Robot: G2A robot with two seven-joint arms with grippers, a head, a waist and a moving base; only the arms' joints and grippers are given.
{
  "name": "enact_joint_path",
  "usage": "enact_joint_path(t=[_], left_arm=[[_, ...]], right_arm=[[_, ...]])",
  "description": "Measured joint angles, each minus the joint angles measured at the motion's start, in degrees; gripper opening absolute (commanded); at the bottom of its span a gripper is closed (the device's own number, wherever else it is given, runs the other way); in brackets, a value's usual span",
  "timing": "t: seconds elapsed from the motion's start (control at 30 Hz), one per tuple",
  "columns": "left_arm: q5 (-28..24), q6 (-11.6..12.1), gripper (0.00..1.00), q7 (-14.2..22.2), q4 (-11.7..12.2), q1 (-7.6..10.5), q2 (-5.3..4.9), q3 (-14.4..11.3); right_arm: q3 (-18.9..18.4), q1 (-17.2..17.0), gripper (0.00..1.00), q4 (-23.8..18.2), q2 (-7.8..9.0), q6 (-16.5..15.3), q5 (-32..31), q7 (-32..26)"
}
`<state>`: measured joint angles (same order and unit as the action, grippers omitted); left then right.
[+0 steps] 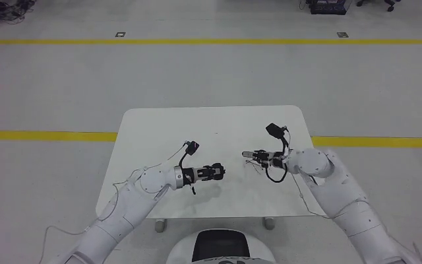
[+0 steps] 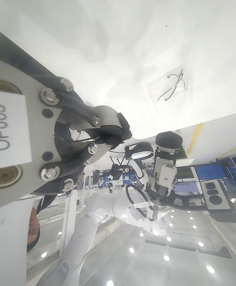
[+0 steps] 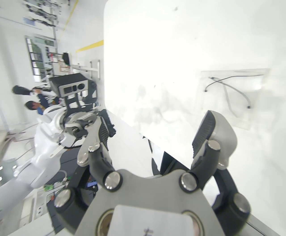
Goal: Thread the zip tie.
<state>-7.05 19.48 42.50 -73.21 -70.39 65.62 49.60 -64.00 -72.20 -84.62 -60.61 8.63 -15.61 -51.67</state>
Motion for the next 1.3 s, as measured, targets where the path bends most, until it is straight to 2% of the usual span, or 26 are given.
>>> enact_joint_path(t=[0.13, 0.23, 0.27, 0.33, 0.57, 0.67, 0.93, 1.17, 1.3], left_arm=[[0.0, 0.0, 0.0, 0.0, 0.0, 0.0, 0.0, 0.0], [0.0, 0.0, 0.0, 0.0, 0.0, 0.0, 0.0, 0.0], [0.0, 0.0, 0.0, 0.0, 0.0, 0.0, 0.0, 0.0], [0.0, 0.0, 0.0, 0.0, 0.0, 0.0, 0.0, 0.0], [0.0, 0.0, 0.0, 0.0, 0.0, 0.0, 0.0, 0.0], [0.0, 0.0, 0.0, 0.0, 0.0, 0.0, 0.0, 0.0], [0.0, 0.0, 0.0, 0.0, 0.0, 0.0, 0.0, 0.0], [0.0, 0.0, 0.0, 0.0, 0.0, 0.0, 0.0, 0.0], [0.0, 0.0, 0.0, 0.0, 0.0, 0.0, 0.0, 0.0]], right_arm=[[3.64, 4.12, 1.0, 1.49, -0.61, 6.88, -6.16, -2.16], [7.62, 7.62, 1.0, 4.72, -1.6, 11.07, -10.01, -2.92], [8.75, 8.48, 1.0, 5.83, -1.93, 11.34, -11.1, -2.76], [9.77, 9.18, 1.0, 6.83, -2.24, 10.94, -11.79, -2.53], [9.76, 8.98, 1.0, 6.7, -2.21, 10.61, -11.85, -2.34], [11.21, 9.59, 1.0, 7.02, -2.23, 8.4, -15.52, -2.5], [16.19, 14.63, 1.0, 9.66, -3.21, 4.68, -24.46, -6.88], [20.39, 17.46, 1.0, 13.8, -4.56, -0.51, -27.0, -10.23], [20.41, 17.49, 1.0, 13.87, -4.56, -0.49, -26.98, -10.32]])
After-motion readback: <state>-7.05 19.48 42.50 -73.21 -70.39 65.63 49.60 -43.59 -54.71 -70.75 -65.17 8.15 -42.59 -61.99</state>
